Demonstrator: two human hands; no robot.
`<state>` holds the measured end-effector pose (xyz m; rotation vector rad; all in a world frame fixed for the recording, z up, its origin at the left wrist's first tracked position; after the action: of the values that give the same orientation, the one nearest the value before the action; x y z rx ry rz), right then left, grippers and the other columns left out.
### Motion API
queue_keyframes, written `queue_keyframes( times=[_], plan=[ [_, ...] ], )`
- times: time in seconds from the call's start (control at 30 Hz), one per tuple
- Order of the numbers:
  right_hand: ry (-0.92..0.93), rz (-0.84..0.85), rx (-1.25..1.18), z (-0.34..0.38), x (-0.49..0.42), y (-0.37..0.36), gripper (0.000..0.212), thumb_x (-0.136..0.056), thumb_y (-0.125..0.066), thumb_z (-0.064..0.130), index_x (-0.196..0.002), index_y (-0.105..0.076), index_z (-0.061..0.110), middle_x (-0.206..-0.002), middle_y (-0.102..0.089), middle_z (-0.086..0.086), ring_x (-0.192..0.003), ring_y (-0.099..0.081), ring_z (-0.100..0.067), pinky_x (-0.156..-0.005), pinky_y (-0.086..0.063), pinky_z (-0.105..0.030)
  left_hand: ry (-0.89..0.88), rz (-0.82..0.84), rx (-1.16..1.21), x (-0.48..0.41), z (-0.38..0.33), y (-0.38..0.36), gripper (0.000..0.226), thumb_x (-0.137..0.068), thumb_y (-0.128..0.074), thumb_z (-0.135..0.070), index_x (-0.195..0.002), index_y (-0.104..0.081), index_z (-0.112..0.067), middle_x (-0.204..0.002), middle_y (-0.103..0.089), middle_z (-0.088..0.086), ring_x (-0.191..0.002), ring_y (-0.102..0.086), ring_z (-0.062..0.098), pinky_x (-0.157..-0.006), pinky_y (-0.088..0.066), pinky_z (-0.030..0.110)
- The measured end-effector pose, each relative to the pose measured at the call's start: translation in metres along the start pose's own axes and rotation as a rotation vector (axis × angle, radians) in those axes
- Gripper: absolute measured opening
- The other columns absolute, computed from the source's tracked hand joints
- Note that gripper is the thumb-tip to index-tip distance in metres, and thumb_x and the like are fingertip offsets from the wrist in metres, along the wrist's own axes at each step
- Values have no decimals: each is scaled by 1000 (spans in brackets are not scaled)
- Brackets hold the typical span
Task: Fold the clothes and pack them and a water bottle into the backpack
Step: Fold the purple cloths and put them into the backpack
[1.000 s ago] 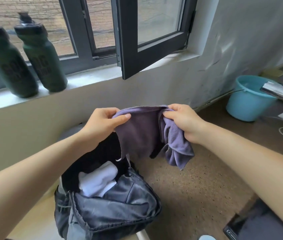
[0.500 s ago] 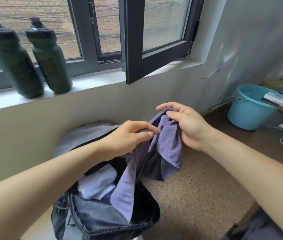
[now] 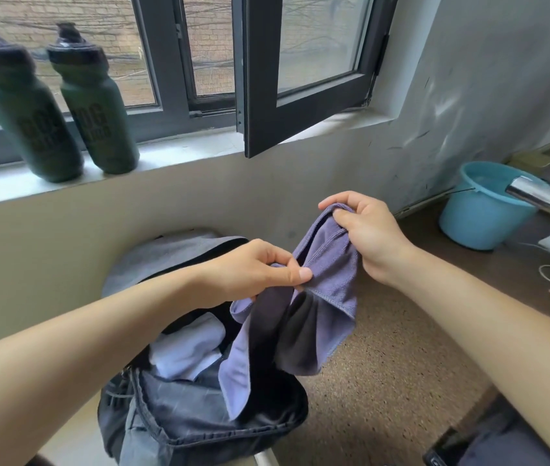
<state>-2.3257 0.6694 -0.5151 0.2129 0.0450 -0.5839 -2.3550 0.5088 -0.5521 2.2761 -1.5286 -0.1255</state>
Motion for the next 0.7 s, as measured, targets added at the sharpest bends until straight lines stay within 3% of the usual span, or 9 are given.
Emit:
queue_keyframes(
  times=[0.07, 0.2, 0.27, 0.3, 0.37, 0.43, 0.53, 0.63, 0.7],
  plan=[
    [-11, -43, 70, -2, -2, 8, 40, -92, -44, -9, -83, -71, 19, -82, -65, -5, -78, -56, -17, -73, -45, -28, -8, -96, 26, -2, 2, 10, 44, -87, -74, -53, -81, -73, -10, -69, -51, 7, -70, -34, 28, -56, -26, 31],
    [15, -46, 457, 7, 1, 19, 27, -85, -53, 7, -78, -75, 21, -69, -63, 7, -71, -55, -12, -64, -43, -24, -63, -304, 74, 2, -3, 37, 35, -89, -77, -38, -78, -69, -6, -65, -43, 7, -61, -35, 21, -49, -31, 22],
    [60, 83, 558, 15, 8, 7, 29, -82, -57, 8, -85, -78, 28, -88, -64, 10, -91, -57, -11, -81, -45, -24, -114, -343, 63, 3, -8, 44, 31, -92, -76, -33, -79, -69, -5, -63, -47, 2, -60, -39, 17, -50, -35, 22],
    [87, 176, 535, 18, 12, -2, 34, -81, -57, 8, -91, -79, 32, -105, -63, 9, -106, -55, -11, -91, -43, -25, -137, -346, 46, 4, -11, 46, 29, -93, -75, -30, -80, -68, -5, -61, -49, -5, -59, -40, 13, -53, -36, 20],
    [78, 401, 368, 20, 25, -25, 44, -83, -54, 1, -106, -78, 30, -126, -65, 8, -122, -54, -7, -98, -41, -19, -169, -320, -14, 3, -15, 45, 24, -93, -75, -27, -81, -69, -7, -59, -51, -16, -60, -42, 6, -58, -39, 21],
    [49, 569, 235, 15, 38, -45, 42, -88, -56, -6, -117, -74, 17, -123, -72, -1, -118, -62, -7, -99, -48, -17, -189, -281, -60, 2, -18, 41, 21, -93, -75, -25, -81, -70, -9, -60, -52, -17, -61, -43, 5, -62, -40, 26],
    [27, 617, 173, 4, 44, -58, 29, -87, -72, -1, -115, -71, 9, -108, -76, -11, -101, -68, -10, -93, -52, -24, -208, -243, -50, 4, -24, 39, 19, -93, -75, -23, -80, -70, -10, -65, -59, -10, -64, -47, 6, -63, -42, 24],
    [35, 600, 153, 3, 44, -61, 10, -88, -74, 2, -97, -71, 4, -82, -68, -1, -80, -59, -6, -76, -46, -19, -218, -220, -14, 9, -30, 40, 24, -89, -75, -30, -80, -67, -9, -70, -58, 1, -68, -48, 14, -65, -43, 28],
    [38, 609, 111, 8, 44, -61, 4, -91, -73, 6, -92, -70, 7, -79, -64, 4, -77, -56, -5, -74, -43, -17, -223, -218, -12, 12, -31, 43, 28, -86, -74, -36, -82, -67, -9, -72, -56, 6, -70, -48, 18, -68, -44, 34]
  ],
)
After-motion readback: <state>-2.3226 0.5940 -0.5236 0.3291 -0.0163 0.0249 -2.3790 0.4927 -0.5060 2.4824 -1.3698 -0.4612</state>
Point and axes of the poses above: each hand's wrist, its own x-axis away from the middle knuckle, its own y-axis out of the back of the hand, z = x × y, the point moved 10 cm from there along -x, towards the middle knuckle
